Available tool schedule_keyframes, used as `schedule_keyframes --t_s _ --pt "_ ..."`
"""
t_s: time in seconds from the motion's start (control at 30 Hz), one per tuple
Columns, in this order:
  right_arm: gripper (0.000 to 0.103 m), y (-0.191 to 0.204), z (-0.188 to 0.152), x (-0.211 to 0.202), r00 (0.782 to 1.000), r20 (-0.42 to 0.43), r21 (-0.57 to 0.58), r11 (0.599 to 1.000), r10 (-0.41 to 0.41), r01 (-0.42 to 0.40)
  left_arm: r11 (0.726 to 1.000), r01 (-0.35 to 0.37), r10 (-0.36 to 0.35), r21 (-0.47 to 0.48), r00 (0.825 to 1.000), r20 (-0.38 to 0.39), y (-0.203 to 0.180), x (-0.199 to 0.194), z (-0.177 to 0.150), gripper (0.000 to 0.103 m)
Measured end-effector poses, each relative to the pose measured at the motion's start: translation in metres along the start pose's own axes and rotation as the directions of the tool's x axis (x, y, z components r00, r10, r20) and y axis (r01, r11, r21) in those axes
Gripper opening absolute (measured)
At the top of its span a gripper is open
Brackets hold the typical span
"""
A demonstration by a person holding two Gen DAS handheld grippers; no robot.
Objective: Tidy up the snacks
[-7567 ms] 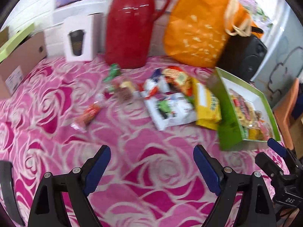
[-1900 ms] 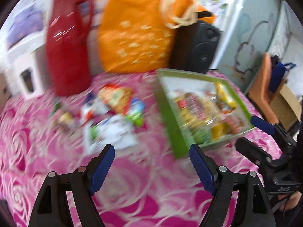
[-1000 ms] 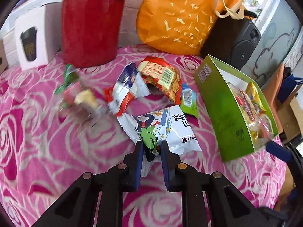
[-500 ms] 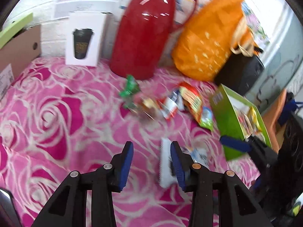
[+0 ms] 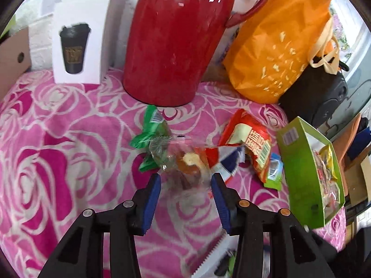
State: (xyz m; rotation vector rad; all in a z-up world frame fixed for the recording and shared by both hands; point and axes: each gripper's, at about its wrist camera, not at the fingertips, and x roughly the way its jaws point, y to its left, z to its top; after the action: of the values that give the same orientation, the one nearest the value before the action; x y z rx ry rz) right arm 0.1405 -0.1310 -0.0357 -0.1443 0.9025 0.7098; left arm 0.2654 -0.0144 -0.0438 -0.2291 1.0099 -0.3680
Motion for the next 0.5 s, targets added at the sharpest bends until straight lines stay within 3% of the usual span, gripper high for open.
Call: schedule_keyframes --t_s 0.33,0.37,0.5 --pt "0.1 -0.009 -0.006 -0.001 0.993 0.017 0.151 0.982 -0.114 0.11 0.993 0.082 -0.083 -0.089 0.997 -0.007 0.001 0.003 0.008 0.05" --pt "0.097 -0.01 -0.008 -0.001 0.992 0.018 0.157 0.98 -0.124 0.119 0.993 0.075 -0.076 -0.089 0.997 -0.003 0.0 0.003 0.009 0.05" --pt "0.066 -0.012 -0.017 0.005 0.988 -0.006 0.2 0.968 -0.153 0.151 0.993 0.056 -0.058 -0.103 0.998 -0.016 0.003 0.018 0.013 0.049"
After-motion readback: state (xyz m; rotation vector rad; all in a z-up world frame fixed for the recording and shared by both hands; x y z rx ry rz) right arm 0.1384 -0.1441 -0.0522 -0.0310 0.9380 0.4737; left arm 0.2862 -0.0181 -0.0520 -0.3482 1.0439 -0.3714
